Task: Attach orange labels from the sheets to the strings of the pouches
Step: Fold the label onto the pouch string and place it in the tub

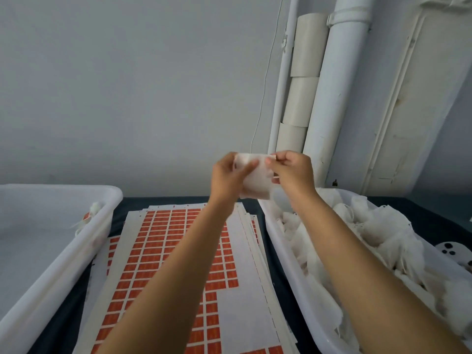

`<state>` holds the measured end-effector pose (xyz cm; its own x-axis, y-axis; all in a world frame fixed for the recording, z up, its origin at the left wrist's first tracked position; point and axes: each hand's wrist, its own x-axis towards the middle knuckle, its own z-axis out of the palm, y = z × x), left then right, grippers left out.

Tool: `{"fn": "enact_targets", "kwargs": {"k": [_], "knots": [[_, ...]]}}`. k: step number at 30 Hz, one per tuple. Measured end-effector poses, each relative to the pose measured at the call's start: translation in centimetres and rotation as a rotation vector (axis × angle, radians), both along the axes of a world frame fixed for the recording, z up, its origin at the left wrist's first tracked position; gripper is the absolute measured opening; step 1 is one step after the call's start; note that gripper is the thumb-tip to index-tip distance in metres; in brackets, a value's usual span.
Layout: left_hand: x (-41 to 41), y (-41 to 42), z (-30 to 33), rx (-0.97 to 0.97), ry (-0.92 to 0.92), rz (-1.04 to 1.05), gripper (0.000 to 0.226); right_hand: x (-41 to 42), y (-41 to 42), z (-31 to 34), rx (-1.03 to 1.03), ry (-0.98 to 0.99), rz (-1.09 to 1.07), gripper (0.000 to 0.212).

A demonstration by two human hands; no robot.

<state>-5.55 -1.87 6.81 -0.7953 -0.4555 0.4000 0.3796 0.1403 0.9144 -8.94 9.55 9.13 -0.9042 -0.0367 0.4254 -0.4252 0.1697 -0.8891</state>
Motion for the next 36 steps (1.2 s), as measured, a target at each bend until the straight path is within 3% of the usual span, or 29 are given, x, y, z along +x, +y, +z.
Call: {"fn": "enact_targets", "kwargs": {"k": [3,7,13,20,23,26,29,32,36], "knots": [[2.7,-1.7,-0.8,0.092,-0.077,0.046,0.027,2.5,-2.3,-1.8,-0.132,-0.121,0.094,0.013],[4.9,-3.7,-4.5,0.117,-0.269,0.13,0.044,4.4,-5.2,-6.9,-0.142,-0.258,0.098,0.008],[6.8,-5.4,-11.2,0.019,-0.414,0.208,0.021,5.2,-6.3,-13.7,0.072,-0.268,0.11,0.015],[7.1,-5.8,-14.0,0.012,-0.305,0.487,0.022,6.2,-6.9,-17.3,0.172,-0.04,0.08,0.003],[7.2,-5.4,-13.7,-0.053,-0.238,0.587,0.026,7.4,-7.4,-17.6,0.097,-0.051,0.315,0.008],[7.3,-5.0,-14.0,-0.107,-0.154,0.515,0.02,8.4,-7.8,-17.1,0.099,-0.121,0.507,0.025],[7.6,-4.8,-14.3,-0.068,-0.063,0.32,0.011,8.7,-8.0,-16.8,0.076,-0.156,0.59,0.027],[7.7,-5.1,-14.6,-0.007,-0.067,0.202,0.023,8.3,-7.9,-17.0,0.088,-0.202,0.551,0.016],[7.6,-6.0,-15.0,-0.14,-0.119,0.198,0.013,7.4,-7.5,-17.5,0.121,-0.235,0.454,0.006]]}}
